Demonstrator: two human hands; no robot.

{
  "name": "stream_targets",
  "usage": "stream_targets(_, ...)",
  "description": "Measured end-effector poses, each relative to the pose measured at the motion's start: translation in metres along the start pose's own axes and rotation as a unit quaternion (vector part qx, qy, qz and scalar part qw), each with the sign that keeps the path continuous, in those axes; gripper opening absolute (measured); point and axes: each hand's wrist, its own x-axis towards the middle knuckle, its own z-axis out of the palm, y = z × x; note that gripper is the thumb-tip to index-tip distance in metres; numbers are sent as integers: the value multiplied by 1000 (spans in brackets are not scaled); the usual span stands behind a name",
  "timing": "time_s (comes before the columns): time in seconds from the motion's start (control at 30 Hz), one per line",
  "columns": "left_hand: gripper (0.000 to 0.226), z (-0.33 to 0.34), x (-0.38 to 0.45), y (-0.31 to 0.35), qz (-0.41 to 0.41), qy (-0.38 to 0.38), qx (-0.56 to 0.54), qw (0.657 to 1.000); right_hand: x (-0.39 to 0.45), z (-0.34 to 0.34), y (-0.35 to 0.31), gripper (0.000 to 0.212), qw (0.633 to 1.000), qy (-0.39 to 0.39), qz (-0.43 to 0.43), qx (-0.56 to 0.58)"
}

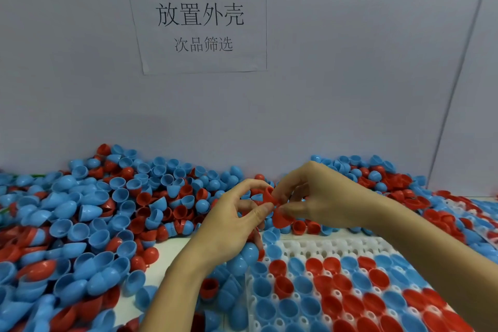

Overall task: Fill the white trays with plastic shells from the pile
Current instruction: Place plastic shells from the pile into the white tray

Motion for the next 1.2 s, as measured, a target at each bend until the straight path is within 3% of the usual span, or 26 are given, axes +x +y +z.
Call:
stream_targets(0.2,19,-4,1,-1,-22,61,-33,997,12,9,23,6,995,33,61,-72)
stream_targets(0.33,13,-8,4,-5,-36,132,-69,988,16,31,50,10,978,-41,125,-161)
stream_targets(0.53,12,-8,6,-4,-48,164,-121,978,21,67,60,15,955,-91,124,-255)
stream_targets(0.63,12,-9,5,1,-54,177,-184,965,21,71,60,40,958,-102,135,-230)
stream_targets(0.77,13,-10,4,6,-55,196,-286,937,21,68,62,17,958,-136,134,-215)
stream_targets(0.93,16,-9,5,9,-59,207,-347,913,18,57,53,22,962,-89,120,-230)
stream_targets(1.0,17,-8,6,9,-61,211,-354,909,16,51,42,23,980,-38,77,-181)
stream_targets(1.07,18,-6,7,8,-60,218,-340,913,12,47,23,18,999,18,39,-15)
stream_targets(1.13,22,-4,8,5,-60,231,-303,923,8,46,2,23,981,-2,47,186)
stream_targets(1.2,31,-2,9,4,-64,239,-260,933,7,50,-14,29,967,-28,64,244)
